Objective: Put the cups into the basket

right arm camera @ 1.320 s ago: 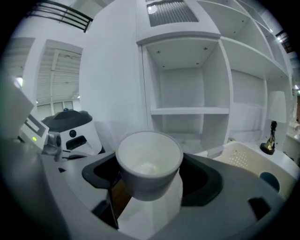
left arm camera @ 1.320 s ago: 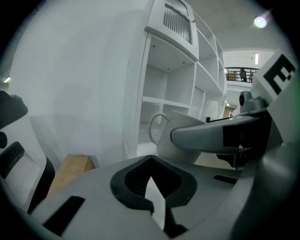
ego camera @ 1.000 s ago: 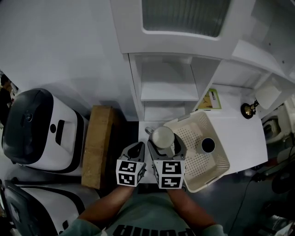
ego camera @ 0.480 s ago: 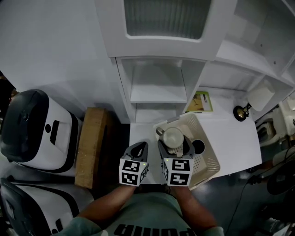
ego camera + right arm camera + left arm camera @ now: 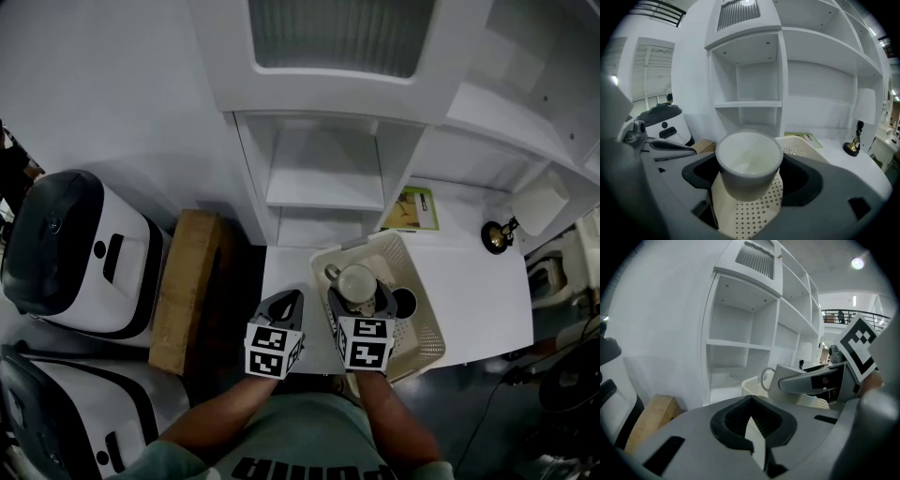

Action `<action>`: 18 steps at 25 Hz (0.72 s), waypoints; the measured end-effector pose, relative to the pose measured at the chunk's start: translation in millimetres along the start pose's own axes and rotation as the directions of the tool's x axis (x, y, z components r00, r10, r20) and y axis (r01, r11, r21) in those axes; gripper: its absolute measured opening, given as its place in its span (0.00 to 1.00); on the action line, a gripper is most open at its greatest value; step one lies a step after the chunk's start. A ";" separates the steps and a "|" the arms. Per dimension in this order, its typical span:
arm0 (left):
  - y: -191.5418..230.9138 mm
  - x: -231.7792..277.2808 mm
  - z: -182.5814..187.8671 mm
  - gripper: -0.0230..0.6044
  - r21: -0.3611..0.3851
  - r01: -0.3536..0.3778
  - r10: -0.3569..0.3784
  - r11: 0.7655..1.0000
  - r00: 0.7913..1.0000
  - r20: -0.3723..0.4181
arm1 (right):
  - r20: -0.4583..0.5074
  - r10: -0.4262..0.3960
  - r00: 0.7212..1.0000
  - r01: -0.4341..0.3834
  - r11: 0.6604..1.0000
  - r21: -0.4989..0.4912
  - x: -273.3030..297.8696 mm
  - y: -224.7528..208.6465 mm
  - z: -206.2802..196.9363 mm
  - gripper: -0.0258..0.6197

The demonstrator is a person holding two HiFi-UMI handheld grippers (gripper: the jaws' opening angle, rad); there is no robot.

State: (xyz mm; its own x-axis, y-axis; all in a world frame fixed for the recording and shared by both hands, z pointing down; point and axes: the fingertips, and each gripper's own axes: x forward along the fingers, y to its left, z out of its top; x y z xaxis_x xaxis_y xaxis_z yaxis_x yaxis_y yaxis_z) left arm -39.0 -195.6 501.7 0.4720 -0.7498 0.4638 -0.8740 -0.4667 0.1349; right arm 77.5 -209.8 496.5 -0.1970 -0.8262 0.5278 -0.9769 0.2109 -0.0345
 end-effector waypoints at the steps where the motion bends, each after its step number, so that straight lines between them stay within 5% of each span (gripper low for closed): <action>1: 0.3 0.6 -1.3 0.05 -0.002 -0.004 0.004 1.000 1.000 -0.003 | -0.010 0.004 1.000 -0.004 1.000 0.000 2.6 -0.9 -3.4 0.63; 18: 7.3 17.5 -9.4 0.05 -0.030 -0.022 0.021 0.999 0.999 -0.036 | -0.182 0.011 0.983 -0.020 0.999 -0.047 42.5 -9.3 -61.2 0.63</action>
State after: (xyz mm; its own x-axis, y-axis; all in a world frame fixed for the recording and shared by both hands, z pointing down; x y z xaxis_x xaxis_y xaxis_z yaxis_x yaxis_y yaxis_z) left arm -38.3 -207.7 519.1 0.4492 -0.7422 0.4973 -0.8873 -0.4356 0.1513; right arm 83.3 -214.9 571.1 -0.1895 -0.7150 0.6729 -0.9679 0.2514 -0.0054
